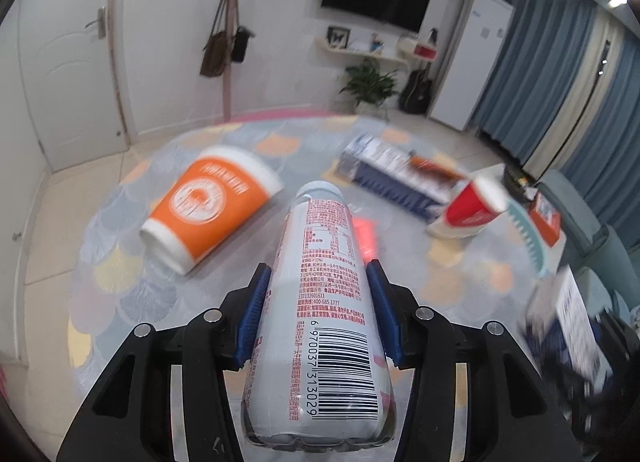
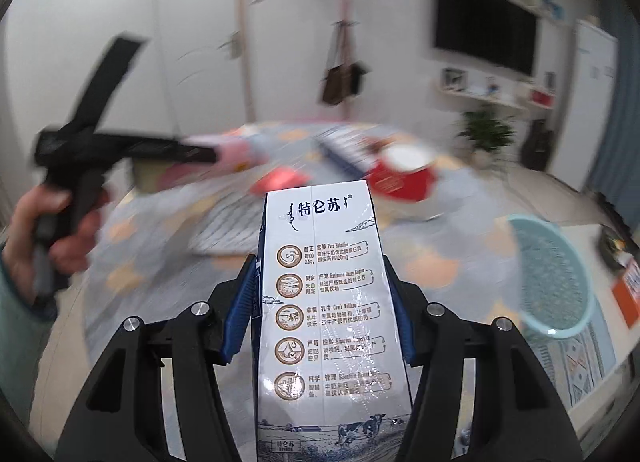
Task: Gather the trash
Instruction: 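Carry the drink bottle and milk carton over the light blue basket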
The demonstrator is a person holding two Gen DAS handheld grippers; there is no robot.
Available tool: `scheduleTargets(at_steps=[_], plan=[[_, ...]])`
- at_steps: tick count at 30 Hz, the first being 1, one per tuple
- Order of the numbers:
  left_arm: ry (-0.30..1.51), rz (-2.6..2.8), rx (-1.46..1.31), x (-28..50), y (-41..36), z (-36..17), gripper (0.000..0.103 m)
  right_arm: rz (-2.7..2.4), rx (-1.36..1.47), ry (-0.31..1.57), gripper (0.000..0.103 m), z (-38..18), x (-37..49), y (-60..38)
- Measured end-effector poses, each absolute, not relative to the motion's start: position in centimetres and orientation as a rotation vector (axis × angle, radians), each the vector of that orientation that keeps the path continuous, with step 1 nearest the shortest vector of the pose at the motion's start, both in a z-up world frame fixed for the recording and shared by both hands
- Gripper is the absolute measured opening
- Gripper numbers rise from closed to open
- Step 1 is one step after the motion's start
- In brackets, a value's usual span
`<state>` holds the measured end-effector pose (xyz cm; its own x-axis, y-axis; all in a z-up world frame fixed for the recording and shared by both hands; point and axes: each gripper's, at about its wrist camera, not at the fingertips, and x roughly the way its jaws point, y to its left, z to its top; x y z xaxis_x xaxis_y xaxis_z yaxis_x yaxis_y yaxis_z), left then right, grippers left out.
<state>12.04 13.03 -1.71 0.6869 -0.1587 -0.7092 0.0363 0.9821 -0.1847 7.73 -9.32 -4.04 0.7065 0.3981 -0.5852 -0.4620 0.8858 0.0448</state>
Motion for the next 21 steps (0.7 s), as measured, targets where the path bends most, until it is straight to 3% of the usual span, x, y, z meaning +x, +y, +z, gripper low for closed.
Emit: scheduleTargets(at_steps=[14,21], plan=[[0.632,-0.302,-0.132,12.6,3.5,4.3,0.047,0.201,0.102,0.56,0.055,-1.5,14.7,-20.1],[0.623,-0.394,-0.107,15.2,-3.2,4.8,0.047,0.085,0.153,0.56,0.055,-2.0,18.6,-25.4]])
